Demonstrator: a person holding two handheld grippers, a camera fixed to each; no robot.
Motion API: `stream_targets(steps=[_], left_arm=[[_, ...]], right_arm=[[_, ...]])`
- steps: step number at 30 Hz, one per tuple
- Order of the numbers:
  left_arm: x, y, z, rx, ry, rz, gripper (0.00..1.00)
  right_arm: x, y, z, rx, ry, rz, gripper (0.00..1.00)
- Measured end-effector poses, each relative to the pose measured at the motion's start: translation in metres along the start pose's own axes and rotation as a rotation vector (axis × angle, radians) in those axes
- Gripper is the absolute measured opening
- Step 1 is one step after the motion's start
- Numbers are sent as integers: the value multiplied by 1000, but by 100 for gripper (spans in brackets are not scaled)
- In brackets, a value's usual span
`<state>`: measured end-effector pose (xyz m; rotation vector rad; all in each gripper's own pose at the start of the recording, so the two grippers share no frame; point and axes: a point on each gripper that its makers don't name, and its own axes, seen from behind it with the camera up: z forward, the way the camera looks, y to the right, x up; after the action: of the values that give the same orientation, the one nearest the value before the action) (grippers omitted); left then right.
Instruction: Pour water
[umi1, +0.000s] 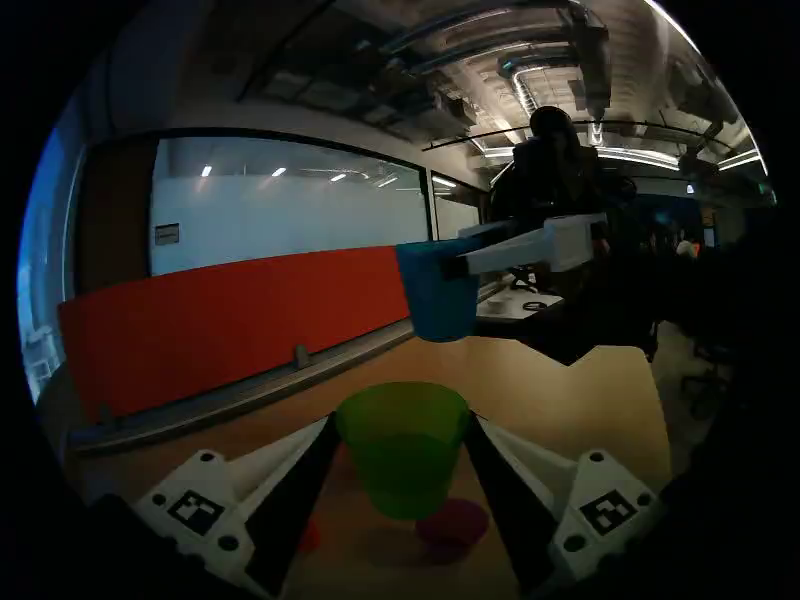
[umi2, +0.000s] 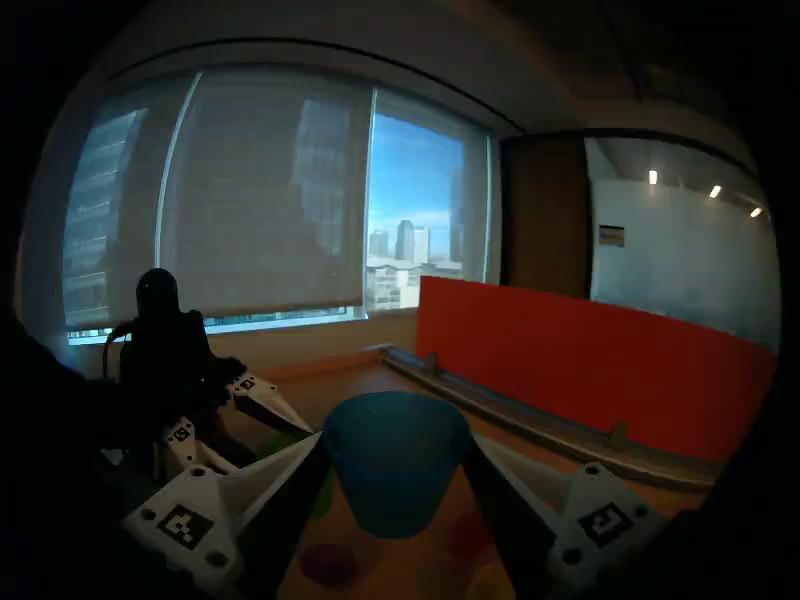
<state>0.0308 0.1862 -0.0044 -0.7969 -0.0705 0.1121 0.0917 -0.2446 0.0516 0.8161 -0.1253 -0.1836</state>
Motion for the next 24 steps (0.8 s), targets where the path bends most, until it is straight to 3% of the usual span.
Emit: stream_targets(steps=[9,24], left_arm=[[-10,-11,-5,23,-31,4,87],[-44,-23,-12,48,-142,20,87]], right_arm=[[-20,6,-11,-20,-14,8,91],[-74,12,-25,-21,-122,26,92]])
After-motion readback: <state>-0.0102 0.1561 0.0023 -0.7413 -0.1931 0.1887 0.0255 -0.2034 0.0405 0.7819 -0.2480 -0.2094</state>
